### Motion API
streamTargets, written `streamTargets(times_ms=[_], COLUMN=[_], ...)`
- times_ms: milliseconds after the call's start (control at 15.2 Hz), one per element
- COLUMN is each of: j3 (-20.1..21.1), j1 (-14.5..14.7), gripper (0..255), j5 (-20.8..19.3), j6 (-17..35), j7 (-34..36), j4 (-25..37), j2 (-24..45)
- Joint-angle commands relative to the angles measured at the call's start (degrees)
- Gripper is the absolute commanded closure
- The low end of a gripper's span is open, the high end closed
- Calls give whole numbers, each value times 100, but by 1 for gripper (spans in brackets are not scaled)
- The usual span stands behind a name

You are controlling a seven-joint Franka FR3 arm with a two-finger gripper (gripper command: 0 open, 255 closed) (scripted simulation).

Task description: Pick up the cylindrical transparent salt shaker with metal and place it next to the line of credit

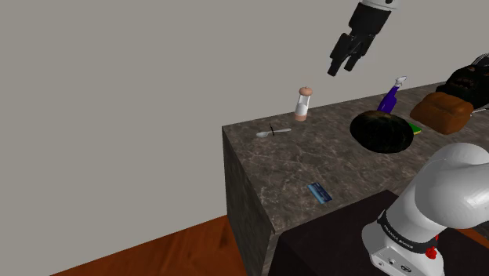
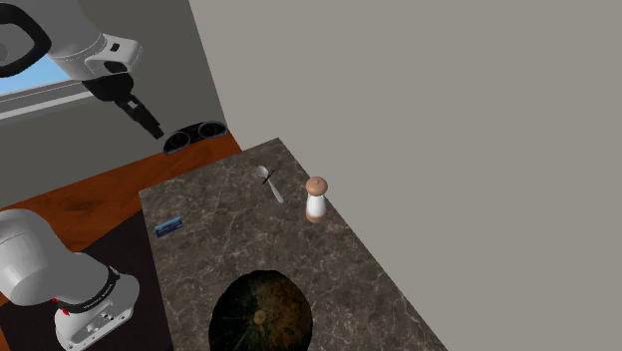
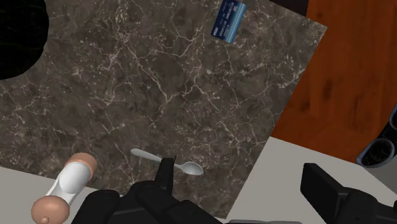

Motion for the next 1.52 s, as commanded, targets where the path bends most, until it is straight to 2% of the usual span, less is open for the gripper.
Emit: streamTargets(times_ms=[0,396,792,1122,1452], j3=[0,-527,-1046,-1460,-1806], j1=[0,-104,-152,-177,-260], gripper=[0,0,0,0,0], j5=[0,-111,-40,206,640], j6=[0,678,1241,1581,1764], j7=[0,-452,-938,-1399,-1914], j4=[0,186,616,1161,1881], j2=[0,948,2040,3046,4138])
